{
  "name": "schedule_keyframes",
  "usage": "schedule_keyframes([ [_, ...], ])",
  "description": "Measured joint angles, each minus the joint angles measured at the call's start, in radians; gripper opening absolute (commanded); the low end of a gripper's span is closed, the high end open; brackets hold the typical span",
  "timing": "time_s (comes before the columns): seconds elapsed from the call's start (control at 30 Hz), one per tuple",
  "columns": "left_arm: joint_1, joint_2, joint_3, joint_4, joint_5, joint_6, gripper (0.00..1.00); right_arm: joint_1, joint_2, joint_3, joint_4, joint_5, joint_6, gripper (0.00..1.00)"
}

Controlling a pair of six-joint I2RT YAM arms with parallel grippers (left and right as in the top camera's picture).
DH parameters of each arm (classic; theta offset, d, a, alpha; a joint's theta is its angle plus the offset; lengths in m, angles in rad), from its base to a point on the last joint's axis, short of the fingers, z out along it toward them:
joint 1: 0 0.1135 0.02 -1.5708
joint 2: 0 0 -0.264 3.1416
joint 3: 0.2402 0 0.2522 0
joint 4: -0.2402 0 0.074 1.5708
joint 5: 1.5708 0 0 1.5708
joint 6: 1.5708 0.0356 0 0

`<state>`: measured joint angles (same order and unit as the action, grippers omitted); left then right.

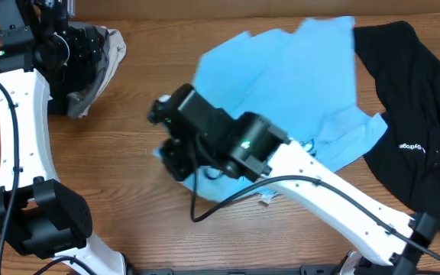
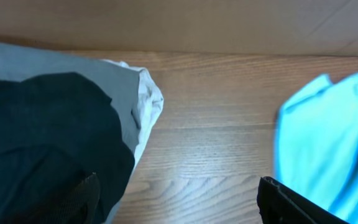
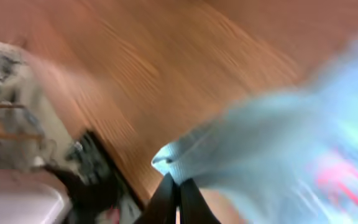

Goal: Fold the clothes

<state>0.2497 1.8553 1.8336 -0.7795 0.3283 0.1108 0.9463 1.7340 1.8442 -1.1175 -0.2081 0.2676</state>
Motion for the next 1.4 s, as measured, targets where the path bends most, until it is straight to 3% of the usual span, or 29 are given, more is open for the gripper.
schedule_keyframes([
  [0.2, -0.004, 0.0, 0.0, -0.016, 0.001, 0.0, 0.82, -0.105, -0.124, 0.138, -0.362, 0.244, 0.145, 0.04],
  [0.4, -0.08, 0.0, 0.001, -0.061, 0.0, 0.002, 0.82, -0.402, -0.34, 0.187, -0.565, 0.426, 0.221, 0.04],
  [0.63, -0.291, 0.001, 0.001, -0.064, -0.027, 0.044, 0.85, -0.698, -0.357, 0.136, -0.577, 0.445, 0.149, 0.04],
  [0.87, -0.44, 0.097, 0.006, 0.038, -0.049, 0.055, 0.88, -0.868, -0.327, 0.028, -0.578, 0.432, 0.091, 0.04],
  [1.13, -0.513, 0.29, 0.006, 0.211, -0.056, 0.033, 0.95, -1.017, -0.328, 0.02, -0.545, 0.395, 0.026, 0.04],
  [1.27, -0.518, 0.359, 0.006, 0.289, -0.057, -0.026, 1.0, -1.062, -0.328, 0.02, -0.523, 0.359, -0.011, 0.04],
  [1.4, -0.518, 0.411, 0.006, 0.358, -0.053, -0.092, 0.99, -1.065, -0.328, 0.019, -0.52, 0.345, -0.021, 0.04],
])
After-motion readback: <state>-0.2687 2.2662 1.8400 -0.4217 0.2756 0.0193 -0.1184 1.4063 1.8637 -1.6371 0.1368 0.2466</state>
